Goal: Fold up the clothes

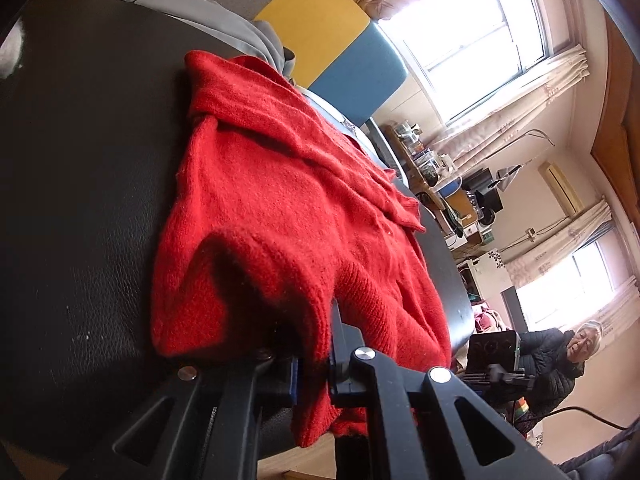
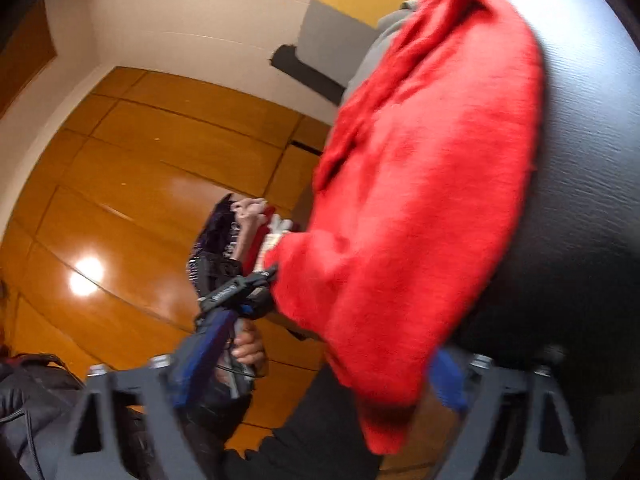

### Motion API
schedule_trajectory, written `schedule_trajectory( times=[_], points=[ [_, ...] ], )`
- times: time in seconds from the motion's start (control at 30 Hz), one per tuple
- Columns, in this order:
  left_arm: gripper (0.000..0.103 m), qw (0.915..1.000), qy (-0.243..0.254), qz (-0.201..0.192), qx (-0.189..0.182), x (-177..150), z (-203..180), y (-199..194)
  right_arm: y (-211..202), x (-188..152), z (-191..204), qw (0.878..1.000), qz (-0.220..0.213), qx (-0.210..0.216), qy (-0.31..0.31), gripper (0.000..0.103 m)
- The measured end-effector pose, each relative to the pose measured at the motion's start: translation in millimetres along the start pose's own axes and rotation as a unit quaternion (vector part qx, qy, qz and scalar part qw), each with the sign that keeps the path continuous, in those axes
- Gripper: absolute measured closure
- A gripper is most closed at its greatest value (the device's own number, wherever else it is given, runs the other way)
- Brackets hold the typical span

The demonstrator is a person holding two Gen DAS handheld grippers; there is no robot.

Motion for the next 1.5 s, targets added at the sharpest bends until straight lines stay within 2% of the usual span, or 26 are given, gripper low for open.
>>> schedule_trajectory(
  times=[0.1,0.17,0.2,0.23,0.3,0.33,0.43,0.5,0.57,0.73,0.83,0.93,1.07,1.2,1.3,1.37,1.5],
  points=[
    [0.096,1.0,-0.002,0.003,0.002,-1.9,0.2,1.0,7.5,5.3,4.8,1.0,0.005,-0.012,0.015,0.0],
    [0.095,1.0,-0.003,0.003,0.003,-2.5,-0.3,1.7,3.1,6.6,2.3,1.0,0.014,-0.004,0.024,0.0],
    [0.095,1.0,-0.003,0.002,0.003,-2.7,-0.5,1.9,2.0,5.4,1.3,0.999,0.021,-0.005,0.026,0.007],
    [0.095,1.0,-0.003,0.002,0.004,-2.8,-0.8,2.2,5.6,0.7,-0.5,0.999,0.04,-0.025,0.023,0.017],
    [0.095,1.0,0.002,0.002,0.009,-3.9,-2.6,2.3,12.4,-8.7,-4.2,0.995,0.076,-0.067,0.016,0.085],
    [0.095,0.9999,0.007,0.003,0.011,-4.5,-3.3,1.9,14.8,-13.3,-6.0,0.992,0.091,-0.087,0.012,0.089],
    [0.096,0.9996,0.025,0.008,0.013,-7.0,-8.1,-1.6,7.3,-22.9,-6.8,0.988,0.094,-0.125,-0.008,0.088],
    [0.096,0.9991,0.04,0.013,0.009,-9.2,-13.3,-5.1,0.0,-22.6,-2.8,0.988,0.09,-0.124,-0.017,0.089],
    [0.096,0.9989,0.044,0.008,-0.015,-8.3,-23.6,-11.8,-2.7,-15.4,5.5,0.989,0.083,-0.122,-0.029,0.089],
    [0.096,0.9937,0.056,-0.041,-0.087,20.6,-58.2,-36.1,-11.1,37.1,48.3,0.995,0.026,-0.07,-0.066,0.089],
    [0.096,0.9941,0.046,-0.05,-0.085,54.3,-49.0,-17.0,-13.4,78.0,67.2,0.996,-0.011,-0.042,-0.082,0.089],
    [0.096,0.9945,0.034,-0.058,-0.08,88.5,-38.4,3.7,-9.7,121.0,74.1,0.995,-0.043,-0.037,-0.088,0.089],
    [0.096,0.9948,0.018,-0.069,-0.074,134.2,-24.1,31.2,3.2,181.2,47.7,0.995,-0.068,-0.05,-0.062,0.089],
    [0.096,0.9946,0.003,-0.079,-0.067,179.8,-9.8,58.7,20.9,220.9,1.5,0.994,-0.062,-0.084,-0.022,0.089],
    [0.096,0.9963,-0.012,-0.064,-0.057,165.7,6.4,67.3,43.7,235.5,-38.1,0.991,-0.041,-0.123,0.011,0.089],
    [0.097,0.9971,-0.022,-0.053,-0.05,154.7,17.4,72.5,48.7,231.8,-56.6,0.99,-0.03,-0.139,0.025,0.09],
    [0.097,0.998,-0.042,-0.03,-0.036,132.7,39.2,83.0,34.6,204.7,-62.5,0.991,-0.034,-0.123,0.026,0.092]
  ],
)
Point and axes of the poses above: each gripper's, at about its wrist camera, not at the fingertips, and y roughly the way its jaws point, z to its left, x to its top, the point moved 6 cm from there along y, roughly the way its jaws point, and after that the axes turned 4 degrees about -x, right-handed, at the moved point
